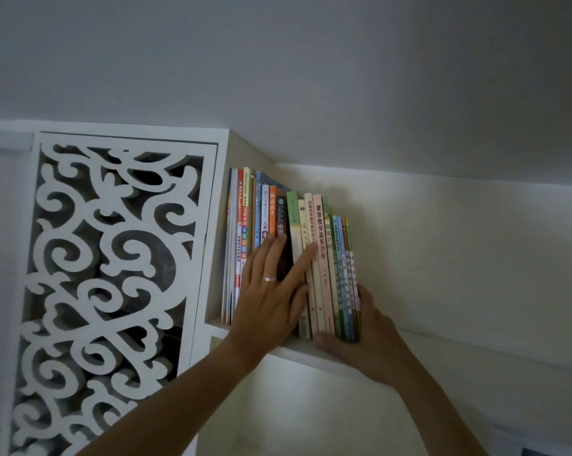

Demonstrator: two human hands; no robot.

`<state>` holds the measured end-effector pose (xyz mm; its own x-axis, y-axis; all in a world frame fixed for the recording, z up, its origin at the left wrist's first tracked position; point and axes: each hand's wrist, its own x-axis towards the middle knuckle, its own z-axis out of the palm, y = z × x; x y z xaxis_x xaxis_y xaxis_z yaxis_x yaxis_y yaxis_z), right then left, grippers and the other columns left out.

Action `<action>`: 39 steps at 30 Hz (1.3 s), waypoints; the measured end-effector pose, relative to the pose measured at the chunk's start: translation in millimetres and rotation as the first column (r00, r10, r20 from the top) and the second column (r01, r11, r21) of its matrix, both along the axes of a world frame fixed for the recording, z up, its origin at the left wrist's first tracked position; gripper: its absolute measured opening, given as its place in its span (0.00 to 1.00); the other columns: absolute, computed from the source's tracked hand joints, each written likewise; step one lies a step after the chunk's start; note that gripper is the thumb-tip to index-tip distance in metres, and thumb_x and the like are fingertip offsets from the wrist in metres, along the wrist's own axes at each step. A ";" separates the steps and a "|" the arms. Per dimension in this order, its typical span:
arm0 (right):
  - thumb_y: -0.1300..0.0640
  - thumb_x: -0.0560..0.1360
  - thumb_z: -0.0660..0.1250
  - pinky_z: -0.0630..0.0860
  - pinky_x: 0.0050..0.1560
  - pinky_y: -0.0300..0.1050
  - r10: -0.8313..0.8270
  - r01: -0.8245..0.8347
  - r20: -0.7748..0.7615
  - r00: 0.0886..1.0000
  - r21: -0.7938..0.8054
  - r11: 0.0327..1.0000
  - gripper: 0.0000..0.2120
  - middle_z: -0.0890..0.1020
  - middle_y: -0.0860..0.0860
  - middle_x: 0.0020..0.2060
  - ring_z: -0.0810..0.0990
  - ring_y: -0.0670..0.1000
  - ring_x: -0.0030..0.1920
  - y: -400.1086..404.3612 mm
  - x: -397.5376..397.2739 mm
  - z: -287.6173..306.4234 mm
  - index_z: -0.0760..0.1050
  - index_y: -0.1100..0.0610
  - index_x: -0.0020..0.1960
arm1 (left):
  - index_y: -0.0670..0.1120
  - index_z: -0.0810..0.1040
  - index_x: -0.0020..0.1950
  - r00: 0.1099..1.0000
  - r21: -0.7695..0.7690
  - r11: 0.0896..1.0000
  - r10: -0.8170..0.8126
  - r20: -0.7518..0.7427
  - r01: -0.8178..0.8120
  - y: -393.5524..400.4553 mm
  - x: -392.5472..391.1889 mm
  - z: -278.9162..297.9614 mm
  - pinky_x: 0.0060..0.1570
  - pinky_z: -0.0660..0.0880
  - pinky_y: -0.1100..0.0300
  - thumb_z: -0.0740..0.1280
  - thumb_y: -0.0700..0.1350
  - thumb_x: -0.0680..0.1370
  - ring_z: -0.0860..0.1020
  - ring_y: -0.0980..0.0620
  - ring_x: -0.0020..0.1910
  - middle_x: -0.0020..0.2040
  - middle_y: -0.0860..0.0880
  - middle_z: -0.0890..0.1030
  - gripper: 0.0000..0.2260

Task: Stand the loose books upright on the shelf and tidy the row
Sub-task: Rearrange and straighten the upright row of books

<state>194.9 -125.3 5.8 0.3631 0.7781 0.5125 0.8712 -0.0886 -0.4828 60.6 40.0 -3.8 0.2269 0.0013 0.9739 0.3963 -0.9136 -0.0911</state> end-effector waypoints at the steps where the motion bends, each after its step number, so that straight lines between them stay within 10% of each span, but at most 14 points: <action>1: 0.32 0.64 0.77 0.72 0.50 0.28 -0.011 0.011 -0.021 1.000 -0.014 1.000 0.54 0.75 0.43 0.67 0.77 0.42 0.56 2.2 -0.5 1.6 0.49 0.43 0.78 | 0.50 0.61 0.83 1.000 0.008 1.000 0.030 0.007 -0.030 1.9 -3.0 0.2 0.81 0.51 0.42 0.60 0.53 0.85 0.52 0.42 0.83 0.83 0.40 0.57 0.26; 13: 0.37 0.59 0.82 0.72 0.37 0.27 -0.058 0.059 -0.023 0.998 0.066 0.996 0.54 0.74 0.38 0.55 0.77 0.40 0.44 35.2 -21.1 2.2 0.55 0.48 0.74 | 0.42 0.57 0.83 0.993 0.056 0.994 0.102 -0.057 -0.099 12.7 -4.0 6.4 0.81 0.52 0.39 0.63 0.65 0.81 0.49 0.38 0.84 0.83 0.36 0.51 0.39; 16: 0.35 0.57 0.82 0.76 0.46 0.27 -0.002 0.006 -0.040 0.999 0.115 0.993 0.57 0.77 0.37 0.59 0.80 0.39 0.52 31.9 -18.9 -4.1 0.54 0.45 0.76 | 0.42 0.60 0.82 0.999 0.082 0.996 0.034 -0.019 -0.033 15.0 -7.8 4.8 0.81 0.51 0.40 0.64 0.58 0.83 0.51 0.40 0.84 0.83 0.37 0.54 0.34; 20: 0.25 0.54 0.77 0.75 0.66 0.52 -0.027 0.031 -0.039 0.999 0.106 0.994 0.61 0.75 0.40 0.65 0.77 0.47 0.63 36.9 -15.2 -9.6 0.49 0.40 0.76 | 0.43 0.60 0.82 0.993 0.080 0.991 0.109 0.043 -0.112 35.2 -26.7 6.8 0.80 0.52 0.37 0.59 0.55 0.84 0.49 0.39 0.84 0.84 0.39 0.53 0.29; 32: 0.21 0.52 0.74 0.73 0.69 0.56 -0.069 0.073 -0.044 0.997 0.086 0.994 0.63 0.74 0.41 0.66 0.76 0.48 0.64 42.1 -17.6 -10.6 0.44 0.39 0.76 | 0.43 0.56 0.83 0.975 -0.049 0.976 -0.211 0.065 0.214 43.2 -33.8 2.8 0.78 0.57 0.33 0.69 0.49 0.81 0.47 0.38 0.84 0.84 0.41 0.49 0.35; 39: 0.24 0.53 0.75 0.74 0.68 0.57 -0.060 0.067 -0.086 0.995 0.078 0.995 0.62 0.74 0.41 0.65 0.77 0.49 0.64 41.1 -20.2 -9.6 0.43 0.37 0.76 | 0.46 0.48 0.85 0.910 -0.218 0.902 -0.310 0.277 0.374 36.9 -31.7 -9.2 0.75 0.70 0.45 0.58 0.49 0.86 0.53 0.52 0.83 0.84 0.53 0.45 0.30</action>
<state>174.7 -84.2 -3.8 0.4544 0.7095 0.5387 0.8217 -0.1002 -0.5611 28.8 76.9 -13.1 0.0297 0.2246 0.9740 0.0356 -0.9740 0.2235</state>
